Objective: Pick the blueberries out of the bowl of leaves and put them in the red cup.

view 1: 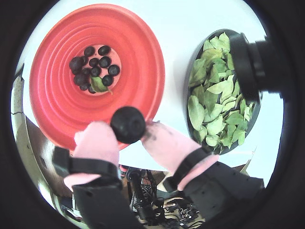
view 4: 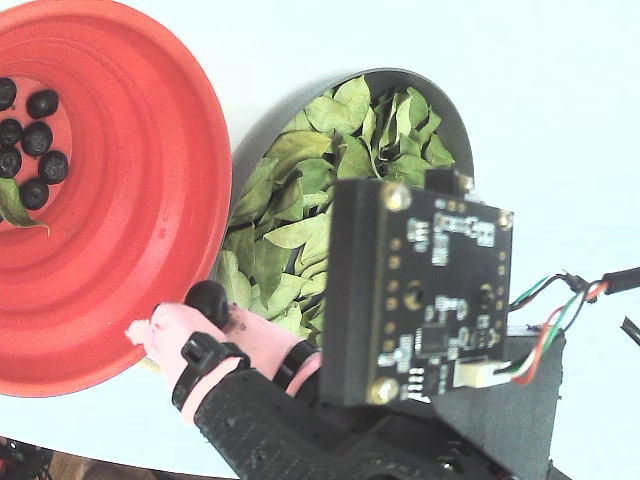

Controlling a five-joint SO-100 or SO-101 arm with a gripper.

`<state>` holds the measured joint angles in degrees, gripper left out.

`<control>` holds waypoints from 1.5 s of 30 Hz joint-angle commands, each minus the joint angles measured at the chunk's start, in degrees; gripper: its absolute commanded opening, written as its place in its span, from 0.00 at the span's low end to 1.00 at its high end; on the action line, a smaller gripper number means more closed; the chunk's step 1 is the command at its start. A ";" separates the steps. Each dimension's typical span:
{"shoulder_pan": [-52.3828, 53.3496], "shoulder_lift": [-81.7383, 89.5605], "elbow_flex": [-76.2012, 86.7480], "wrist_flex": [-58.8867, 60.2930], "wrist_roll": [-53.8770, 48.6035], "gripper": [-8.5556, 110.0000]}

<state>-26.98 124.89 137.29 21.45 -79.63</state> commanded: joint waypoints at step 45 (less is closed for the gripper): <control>18.37 8.17 -4.83 1.32 -9.05 0.22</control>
<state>-9.76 128.50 136.85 22.50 -87.89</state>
